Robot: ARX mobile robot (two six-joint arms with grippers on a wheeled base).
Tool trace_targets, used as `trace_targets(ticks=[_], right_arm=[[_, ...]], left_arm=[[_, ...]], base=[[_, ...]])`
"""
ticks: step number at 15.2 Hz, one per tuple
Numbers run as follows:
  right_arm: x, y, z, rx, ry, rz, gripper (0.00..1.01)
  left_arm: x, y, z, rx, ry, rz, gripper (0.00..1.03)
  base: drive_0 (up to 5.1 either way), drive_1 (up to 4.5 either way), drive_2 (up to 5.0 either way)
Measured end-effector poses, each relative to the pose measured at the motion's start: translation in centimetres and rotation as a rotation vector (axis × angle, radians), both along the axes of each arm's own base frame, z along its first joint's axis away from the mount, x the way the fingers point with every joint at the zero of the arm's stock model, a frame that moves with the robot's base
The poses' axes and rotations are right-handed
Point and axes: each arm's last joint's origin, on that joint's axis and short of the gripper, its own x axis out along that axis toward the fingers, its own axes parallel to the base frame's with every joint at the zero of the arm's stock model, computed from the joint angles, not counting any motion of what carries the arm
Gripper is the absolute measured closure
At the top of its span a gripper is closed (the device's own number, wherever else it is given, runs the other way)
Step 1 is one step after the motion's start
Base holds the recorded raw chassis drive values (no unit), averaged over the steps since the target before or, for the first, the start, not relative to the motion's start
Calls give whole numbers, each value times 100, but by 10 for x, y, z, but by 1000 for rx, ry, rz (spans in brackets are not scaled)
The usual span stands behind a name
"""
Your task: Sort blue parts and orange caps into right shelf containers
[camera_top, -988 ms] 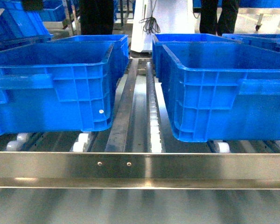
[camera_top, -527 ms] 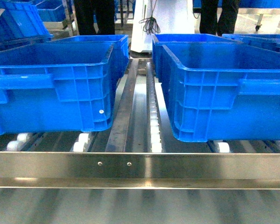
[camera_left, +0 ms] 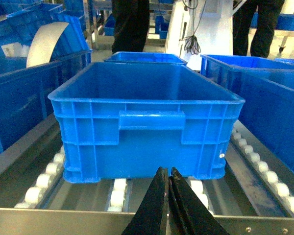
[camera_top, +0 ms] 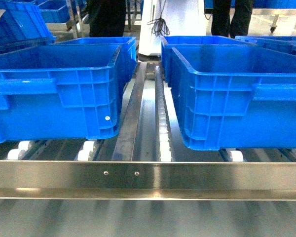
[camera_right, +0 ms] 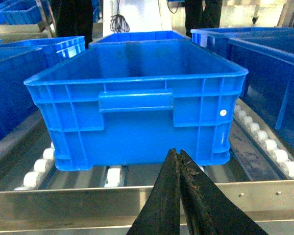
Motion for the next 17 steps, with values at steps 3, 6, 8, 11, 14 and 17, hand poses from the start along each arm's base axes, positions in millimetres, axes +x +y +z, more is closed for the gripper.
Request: trace_targets(ticks=[3, 6, 8, 11, 14, 17], right_arm=[[-15, 0, 7, 0, -32, 0, 99], [-27, 0, 8, 0, -37, 0, 99], [-35, 0, 9, 0, -40, 0, 99], [-41, 0, 11, 0, -47, 0, 99], [-45, 0, 12, 0, -51, 0, 99], [-51, 0, 13, 0, -56, 0, 99]], left_arm=[[-15, 0, -7, 0, -1, 0, 101], [-26, 0, -12, 0, 0, 0, 101], [-31, 0, -18, 0, -11, 1, 101], [-37, 0, -15, 0, -24, 0, 101], [-41, 0, -15, 0, -25, 0, 101], [-46, 0, -15, 0, -26, 0, 101]], base=[[0, 0, 0], [0, 0, 0], [0, 0, 0], [0, 0, 0], [0, 0, 0], [0, 0, 0]])
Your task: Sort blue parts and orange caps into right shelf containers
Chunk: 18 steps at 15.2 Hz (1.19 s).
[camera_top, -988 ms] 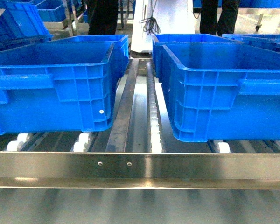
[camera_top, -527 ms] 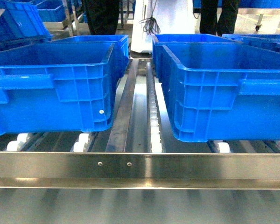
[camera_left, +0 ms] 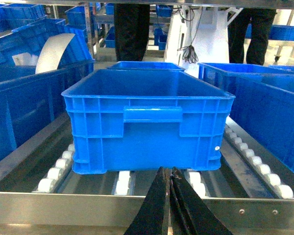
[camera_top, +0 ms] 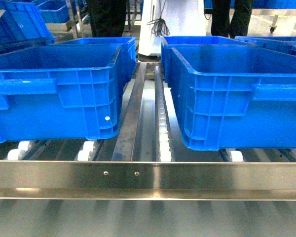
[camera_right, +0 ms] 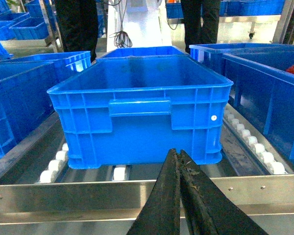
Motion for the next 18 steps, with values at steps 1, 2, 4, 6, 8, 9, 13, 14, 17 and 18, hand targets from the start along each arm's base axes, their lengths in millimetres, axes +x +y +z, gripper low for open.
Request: trace_targets(ticks=[1, 2, 4, 6, 8, 9, 13, 14, 17, 18], right_arm=[[-2, 0, 0, 0, 0, 0, 99], [-4, 0, 0, 0, 0, 0, 99], [-7, 0, 0, 0, -2, 0, 99], [-9, 0, 0, 0, 0, 0, 99], [-11, 0, 0, 0, 0, 0, 99], [-12, 0, -1, 0, 3, 0, 99], [-22, 0, -4, 5, 17, 0, 99], [-22, 0, -3, 6, 4, 1, 99], [-22, 0, -4, 6, 11, 2, 99], [-22, 0, -4, 7, 10, 2, 87]], left_arm=[[-2, 0, 0, 0, 0, 0, 101], [-3, 0, 0, 0, 1, 0, 101], [-6, 0, 0, 0, -2, 0, 101], [-8, 0, -1, 0, 1, 0, 101], [-15, 0, -5, 0, 42, 1, 101], [-19, 0, -6, 0, 39, 2, 101], [-20, 0, -4, 3, 13, 0, 101], [-20, 0, -4, 3, 16, 2, 101], [-20, 0, -4, 3, 16, 0, 96], [-20, 0, -4, 3, 16, 0, 84]], base=[[0, 0, 0], [0, 0, 0], [0, 0, 0], [0, 0, 0], [0, 0, 0], [0, 0, 0], [0, 0, 0], [0, 0, 0], [0, 0, 0], [0, 0, 0]])
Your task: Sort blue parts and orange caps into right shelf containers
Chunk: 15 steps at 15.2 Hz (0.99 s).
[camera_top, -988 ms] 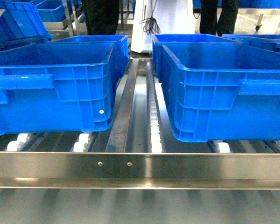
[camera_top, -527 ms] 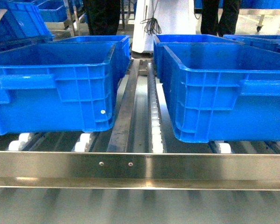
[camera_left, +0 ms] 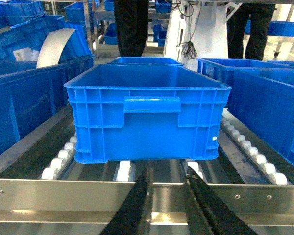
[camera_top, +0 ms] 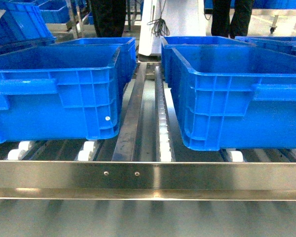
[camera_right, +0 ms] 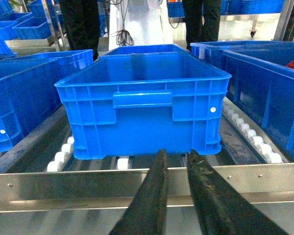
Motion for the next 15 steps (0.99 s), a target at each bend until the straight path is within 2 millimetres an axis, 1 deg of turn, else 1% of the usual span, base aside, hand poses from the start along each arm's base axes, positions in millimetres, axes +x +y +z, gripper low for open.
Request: trace_targets(ticks=[1, 5, 7, 8, 15], right_arm=[[0, 0, 0, 0, 0, 0, 72], [0, 0, 0, 0, 0, 0, 35], [0, 0, 0, 0, 0, 0, 7], [0, 0, 0, 0, 0, 0, 2], [0, 0, 0, 0, 0, 0, 3]], left_arm=[[0, 0, 0, 0, 0, 0, 69], [0, 0, 0, 0, 0, 0, 33], [0, 0, 0, 0, 0, 0, 5], [0, 0, 0, 1, 0, 0, 5], [0, 0, 0, 1, 0, 0, 5]], base=[[0, 0, 0], [0, 0, 0], [0, 0, 0], [0, 0, 0], [0, 0, 0]])
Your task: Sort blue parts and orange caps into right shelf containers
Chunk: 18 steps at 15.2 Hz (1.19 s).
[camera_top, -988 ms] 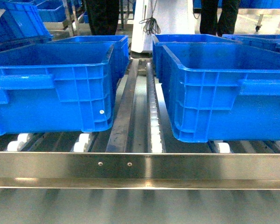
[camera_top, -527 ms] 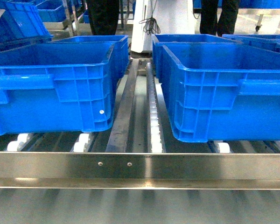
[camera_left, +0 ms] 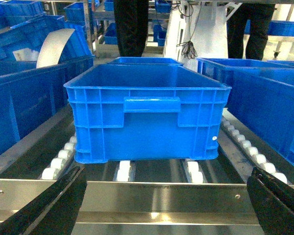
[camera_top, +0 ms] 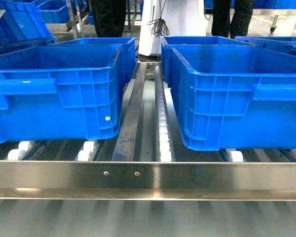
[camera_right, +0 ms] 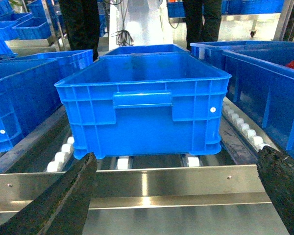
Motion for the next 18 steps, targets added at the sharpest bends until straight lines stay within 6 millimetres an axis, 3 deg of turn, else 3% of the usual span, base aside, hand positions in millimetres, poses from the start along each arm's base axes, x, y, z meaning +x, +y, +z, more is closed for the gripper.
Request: trace_targets(ticks=[18], right_arm=[[0, 0, 0, 0, 0, -1, 3]], left_arm=[[0, 0, 0, 0, 0, 0, 5]], base=[[0, 0, 0]])
